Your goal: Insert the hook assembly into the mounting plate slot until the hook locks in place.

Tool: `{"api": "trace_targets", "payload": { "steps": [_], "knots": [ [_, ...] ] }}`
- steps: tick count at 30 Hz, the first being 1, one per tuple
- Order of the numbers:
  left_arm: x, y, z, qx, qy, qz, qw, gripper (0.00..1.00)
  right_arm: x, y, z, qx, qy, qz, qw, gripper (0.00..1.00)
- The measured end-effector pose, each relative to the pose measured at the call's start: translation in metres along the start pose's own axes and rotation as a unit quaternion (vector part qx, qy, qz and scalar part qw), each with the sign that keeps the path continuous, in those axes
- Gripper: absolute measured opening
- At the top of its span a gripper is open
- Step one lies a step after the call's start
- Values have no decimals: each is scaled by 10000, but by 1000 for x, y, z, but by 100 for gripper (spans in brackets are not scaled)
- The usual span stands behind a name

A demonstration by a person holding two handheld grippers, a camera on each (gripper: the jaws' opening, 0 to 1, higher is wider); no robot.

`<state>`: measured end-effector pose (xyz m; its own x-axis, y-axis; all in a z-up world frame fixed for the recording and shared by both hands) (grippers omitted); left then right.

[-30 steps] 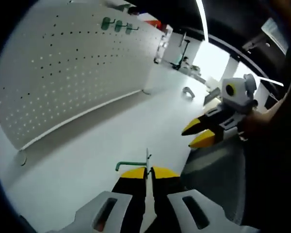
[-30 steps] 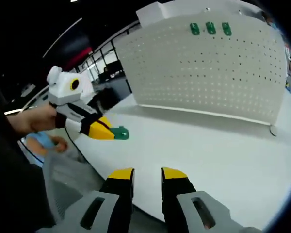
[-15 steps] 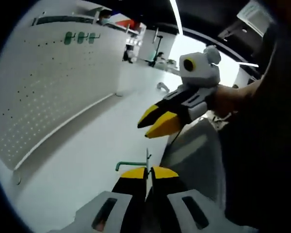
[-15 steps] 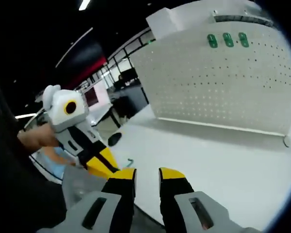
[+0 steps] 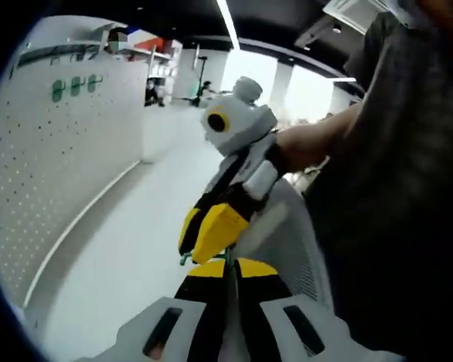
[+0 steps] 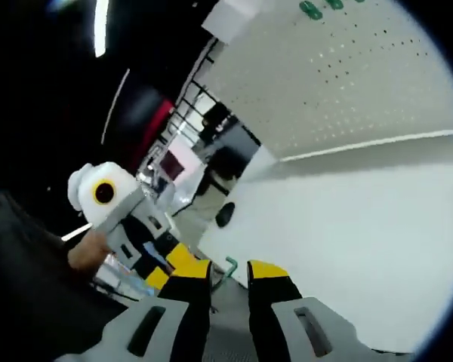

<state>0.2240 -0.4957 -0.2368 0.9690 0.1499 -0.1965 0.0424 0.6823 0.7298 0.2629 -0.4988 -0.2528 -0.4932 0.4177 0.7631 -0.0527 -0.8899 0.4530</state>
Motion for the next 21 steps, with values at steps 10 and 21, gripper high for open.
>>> {"api": "trace_targets", "payload": {
  "steps": [10, 21],
  "knots": [
    [-9, 9, 12, -51, -578, -15, 9983, 3, 8, 6, 10, -103, -1616, 1509, 9752, 5],
    [-8, 7, 10, -6, -627, -94, 9980, 3, 14, 3, 1, 212, -1584, 1646, 9733, 3]
  ]
}}
Point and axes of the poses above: the point that each gripper's makers call its tool centre point, and the gripper's own axes: y roughly backward along the fingers, x roughly to its left, z roughly out of its top, the point moved 1 cm from there along y, roughly backward along the fingers, and after that the axes turned 15 degrees about x, right-handed, at the moved point
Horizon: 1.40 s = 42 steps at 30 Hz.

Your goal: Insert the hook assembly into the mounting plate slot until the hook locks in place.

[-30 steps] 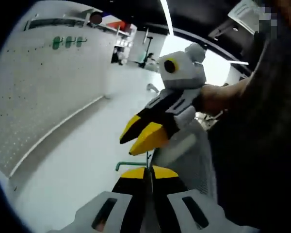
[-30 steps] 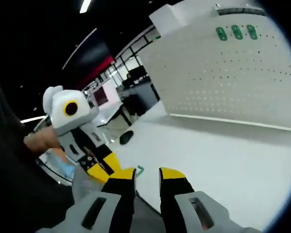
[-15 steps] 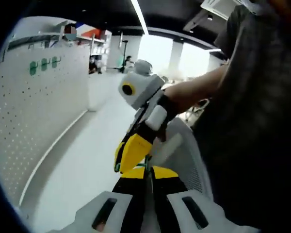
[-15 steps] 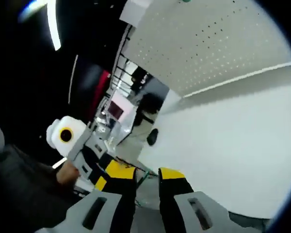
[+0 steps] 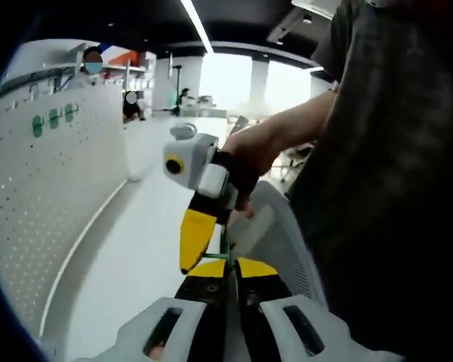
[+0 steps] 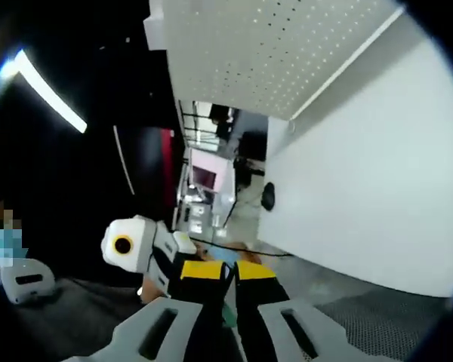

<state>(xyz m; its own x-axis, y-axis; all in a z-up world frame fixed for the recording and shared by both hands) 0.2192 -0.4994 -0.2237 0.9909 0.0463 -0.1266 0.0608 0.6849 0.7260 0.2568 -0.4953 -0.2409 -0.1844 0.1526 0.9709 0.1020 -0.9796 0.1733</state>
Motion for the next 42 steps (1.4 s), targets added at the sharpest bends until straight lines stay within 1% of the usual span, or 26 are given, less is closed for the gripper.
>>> {"api": "trace_targets", "payload": {
  "steps": [4, 7, 9, 11, 12, 14, 16, 18, 19, 21, 22, 23, 25, 26, 27, 28, 29, 30, 31, 33, 34, 37, 39, 40, 41, 42],
  "knots": [
    [1, 2, 2, -140, 102, -29, 9998, 3, 2, 1, 2, -67, -94, 132, 9998, 2],
    [3, 0, 0, -204, 217, -32, 9996, 4, 7, 2, 3, -96, 143, 96, 9998, 1],
    [5, -2, -4, -154, 296, -1, 9994, 5, 9, 3, 5, -136, 344, 19, 9993, 1],
    [9, -4, -7, -122, 355, 96, 9993, 6, 9, 2, 6, -162, 394, -50, 9991, 0],
    [13, -5, -10, -59, 622, 180, 9979, 6, 8, 3, 10, -232, 523, -156, 9982, 0],
    [17, -5, -8, -88, 675, 199, 9975, 7, 9, 3, 13, -303, 691, -258, 9968, 0],
    [23, -2, -7, -188, 903, 247, 9954, 8, 12, 6, 19, -430, 845, -333, 9949, 0],
    [28, 1, -5, -331, 1254, 224, 9913, 9, 15, 9, 23, -517, 1003, -437, 9926, 0],
    [31, 2, -6, -336, 1367, 234, 9898, 10, 15, 11, 26, -543, 1161, -572, 9901, 0],
    [38, 3, -7, -343, 1436, 400, 9882, 12, 13, 15, 30, -539, 1542, -945, 9820, 0],
    [40, 4, -9, -343, 1502, 432, 9871, 15, 15, 17, 33, -543, 1909, -1174, 9730, 0],
    [42, 3, -11, -342, 1719, 432, 9836, 19, 15, 20, 36, -555, 2225, -1416, 9630, 0],
    [42, 1, -12, -398, 2068, 301, 9771, 33, 18, 22, 39, -538, 2719, -1663, 9463, 0],
    [42, 0, -12, -487, 2236, 225, 9732, 39, 22, 23, 40, -538, 3019, -1753, 9355, 0],
    [42, 0, -11, -517, 2289, 213, 9718, 44, 24, 23, 41, -548, 3207, -1818, 9280, 0],
    [43, 0, -11, -592, 2322, 188, 9707, 45, 26, 24, 41, -535, 3322, -1841, 9235, 0],
    [42, 0, -10, -629, 2317, 168, 9706, 46, 28, 24, 41, -515, 3437, -1845, 9193, 0],
    [41, 0, -9, -698, 2399, 110, 9682, 46, 32, 23, 41, -500, 3641, -1849, 9115, 0],
    [41, 1, -8, -764, 2453, 62, 9664, 46, 34, 23, 41, -485, 3758, -1860, 9065, 0],
    [40, 2, -4, -923, 2598, -37, 9612, 48, 40, 22, 41, -487, 4144, -1914, 8884, 0],
    [40, 2, -3, -975, 2630, -46, 9599, 49, 42, 21, 40, -454, 4279, -1912, 8822, 0],
    [47, 3, -2, -1066, 2794, -22, 9542, 50, 46, 17, 39, -515, 4295, -1890, 8816, 0],
    [51, 3, -1, -1073, 2876, 105, 9517, 50, 48, 16, 42, -659, 4263, -2015, 8794, 0],
    [52, 3, -1, -1079, 2912, 144, 9504, 49, 48, 18, 45, -749, 4307, -2154, 8732, 0],
    [56, 4, 0, -1117, 3057, 200, 9454, 47, 49, 18, 48, -812, 4467, -2314, 8604, 0],
    [57, 5, 1, -1192, 3135, 200, 9419, 45, 51, 16, 48, -827, 4562, -2347, 8543, 0]
  ]
}}
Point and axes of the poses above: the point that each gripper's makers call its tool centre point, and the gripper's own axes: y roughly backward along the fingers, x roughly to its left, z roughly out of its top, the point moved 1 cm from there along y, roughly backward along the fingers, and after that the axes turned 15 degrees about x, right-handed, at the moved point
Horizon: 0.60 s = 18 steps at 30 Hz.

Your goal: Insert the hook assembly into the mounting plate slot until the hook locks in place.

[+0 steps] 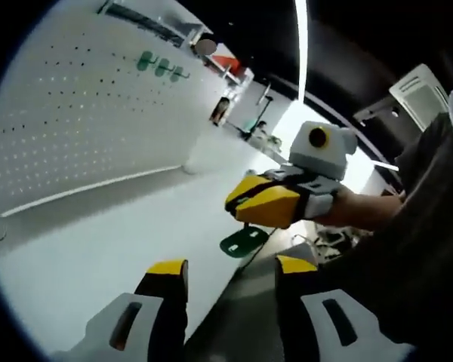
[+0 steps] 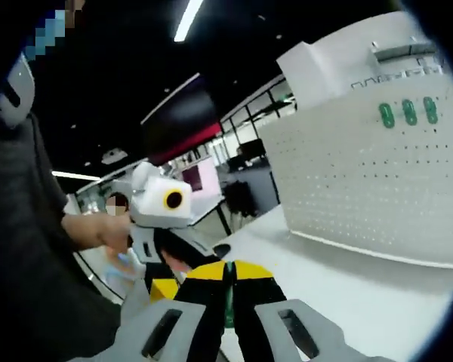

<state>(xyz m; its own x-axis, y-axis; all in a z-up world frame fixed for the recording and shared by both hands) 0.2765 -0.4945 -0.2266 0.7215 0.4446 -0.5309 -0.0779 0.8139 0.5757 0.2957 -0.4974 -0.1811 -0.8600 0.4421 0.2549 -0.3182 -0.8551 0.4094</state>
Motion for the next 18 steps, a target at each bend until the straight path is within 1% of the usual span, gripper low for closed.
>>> {"api": "trace_targets", "payload": {
  "steps": [1, 2, 4, 5, 7, 9, 11, 12, 14, 15, 18],
  "knots": [
    [0, 0, 3, -87, 151, -46, 9998, 43, 0, -1, 2, -46, 123, -95, 9999, 0],
    [-1, 0, 6, -212, 357, -157, 9990, 41, 1, -2, 2, -56, 110, -62, 9999, 0],
    [-4, 0, 11, -380, 545, -315, 9973, 39, 1, -3, 3, -96, 151, -62, 9998, 0],
    [-7, 1, 14, -488, 678, -470, 9954, 37, 1, -3, 5, -128, 186, -30, 9997, 0],
    [-11, 3, 17, -601, 737, -610, 9936, 34, -1, -2, 7, -175, 236, -51, 9996, 0],
    [-11, 2, 16, -555, 650, -513, 9950, 32, -3, 0, 10, -243, 301, -95, 9992, 0],
    [-11, 1, 17, -565, 658, -518, 9949, 33, -3, 2, 11, -289, 286, -63, 9992, 0],
    [-14, 0, 18, -585, 821, -649, 9928, 32, -3, 2, 12, -319, 295, -75, 9990, 0],
    [-14, -1, 21, -688, 950, -776, 9901, 31, -2, 3, 12, -328, 365, -97, 9987, 0],
    [-15, -3, 20, -648, 961, -821, 9899, 29, -3, 3, 13, -355, 382, -123, 9986, 0],
    [-17, -6, 21, -689, 1016, -840, 9889, 26, -3, 4, 13, -373, 390, -173, 9984, 0]
  ]
}}
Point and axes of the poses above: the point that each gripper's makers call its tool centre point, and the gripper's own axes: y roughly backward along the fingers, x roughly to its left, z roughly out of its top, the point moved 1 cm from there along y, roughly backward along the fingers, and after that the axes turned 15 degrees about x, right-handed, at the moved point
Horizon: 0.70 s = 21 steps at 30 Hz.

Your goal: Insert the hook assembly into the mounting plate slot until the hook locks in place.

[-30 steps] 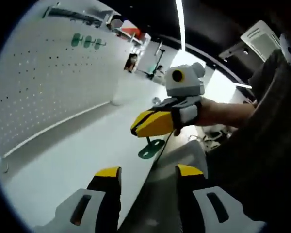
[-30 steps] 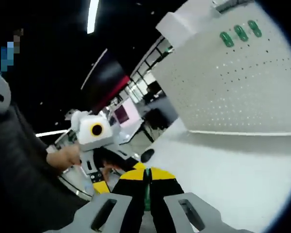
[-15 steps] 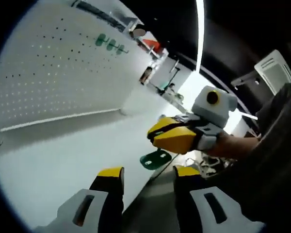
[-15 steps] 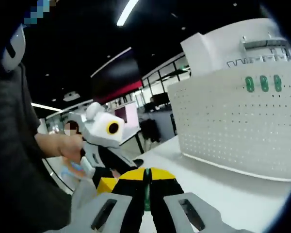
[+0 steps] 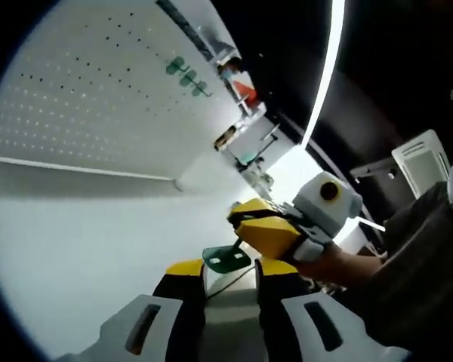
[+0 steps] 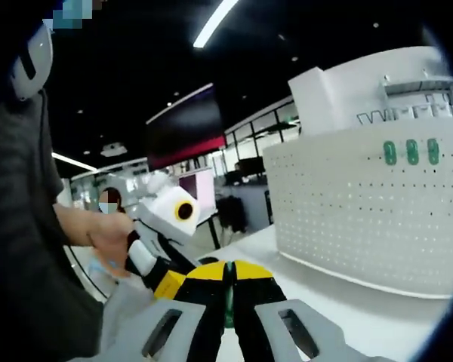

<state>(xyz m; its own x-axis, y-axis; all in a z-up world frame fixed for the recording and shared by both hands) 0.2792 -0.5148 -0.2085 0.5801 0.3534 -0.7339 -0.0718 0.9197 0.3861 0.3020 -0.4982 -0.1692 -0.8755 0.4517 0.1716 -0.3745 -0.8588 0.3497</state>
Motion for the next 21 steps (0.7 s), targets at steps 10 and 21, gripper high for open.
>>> {"api": "trace_targets", "payload": {
  "steps": [10, 21],
  "knots": [
    [2, -2, 5, -114, 33, 96, 9999, 21, -1, 0, 5, -185, -143, 24, 9997, 0],
    [12, 6, 10, -399, 1, 338, 9986, 8, -3, -1, 6, -91, 100, -251, 9996, 0]
  ]
}}
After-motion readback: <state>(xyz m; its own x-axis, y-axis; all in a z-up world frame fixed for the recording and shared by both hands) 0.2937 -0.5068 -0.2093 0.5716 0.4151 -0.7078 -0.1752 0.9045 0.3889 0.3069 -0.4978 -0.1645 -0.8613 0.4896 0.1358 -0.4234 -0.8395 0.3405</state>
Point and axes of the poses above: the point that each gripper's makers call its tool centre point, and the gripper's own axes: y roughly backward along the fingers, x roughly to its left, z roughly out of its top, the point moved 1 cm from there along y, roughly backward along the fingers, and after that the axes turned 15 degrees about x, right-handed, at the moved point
